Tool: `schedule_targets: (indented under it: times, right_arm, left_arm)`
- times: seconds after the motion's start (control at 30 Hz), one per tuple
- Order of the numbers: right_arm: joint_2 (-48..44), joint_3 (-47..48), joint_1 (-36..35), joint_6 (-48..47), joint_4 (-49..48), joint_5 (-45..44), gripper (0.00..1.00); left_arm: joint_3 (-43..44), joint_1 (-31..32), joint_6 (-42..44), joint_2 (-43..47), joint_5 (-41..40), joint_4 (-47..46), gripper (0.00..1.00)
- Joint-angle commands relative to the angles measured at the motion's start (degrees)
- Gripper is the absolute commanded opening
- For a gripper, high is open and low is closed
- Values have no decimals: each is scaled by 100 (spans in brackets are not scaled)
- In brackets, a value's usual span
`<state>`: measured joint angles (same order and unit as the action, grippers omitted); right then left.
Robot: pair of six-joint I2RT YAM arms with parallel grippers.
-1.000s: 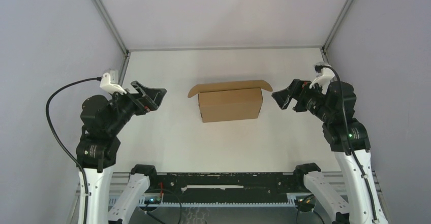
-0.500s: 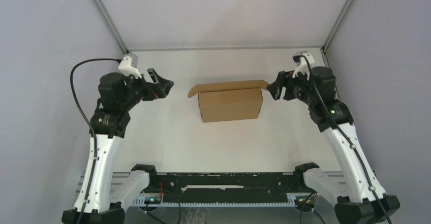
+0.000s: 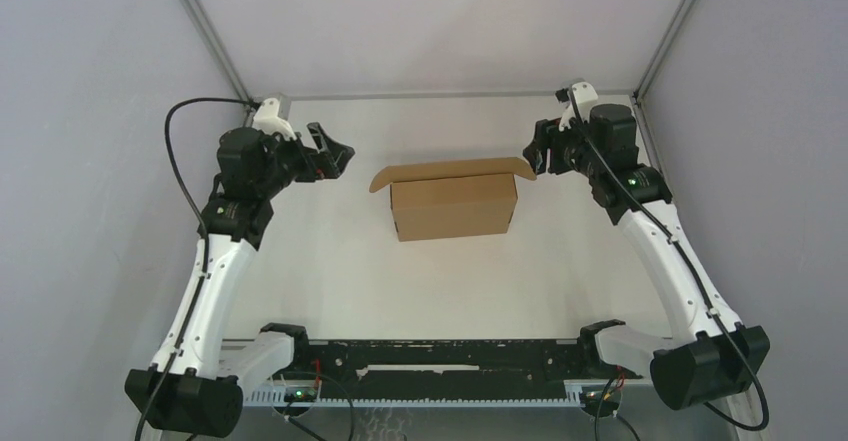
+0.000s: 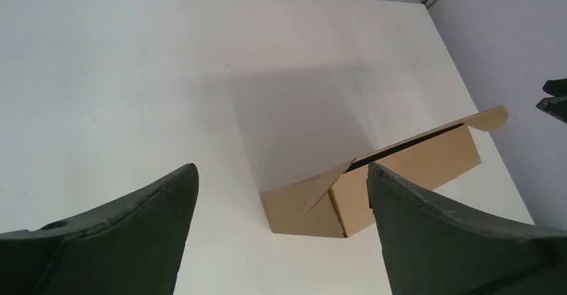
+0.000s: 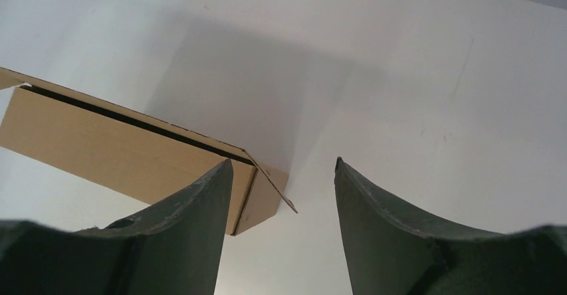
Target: Fold the paper box
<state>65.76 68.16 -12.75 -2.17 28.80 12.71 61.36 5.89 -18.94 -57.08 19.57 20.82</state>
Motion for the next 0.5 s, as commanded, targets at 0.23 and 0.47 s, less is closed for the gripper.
schedule_targets:
  times: [0.23,0.47]
  right_arm:
    - [285,204,32,-396,-251,301,57]
    - [65,45,32,-418,-301,394,55]
  left_arm:
    - [107,650,808,-227,-194,-496,100]
    - [287,694,655,-440,145,-333,100]
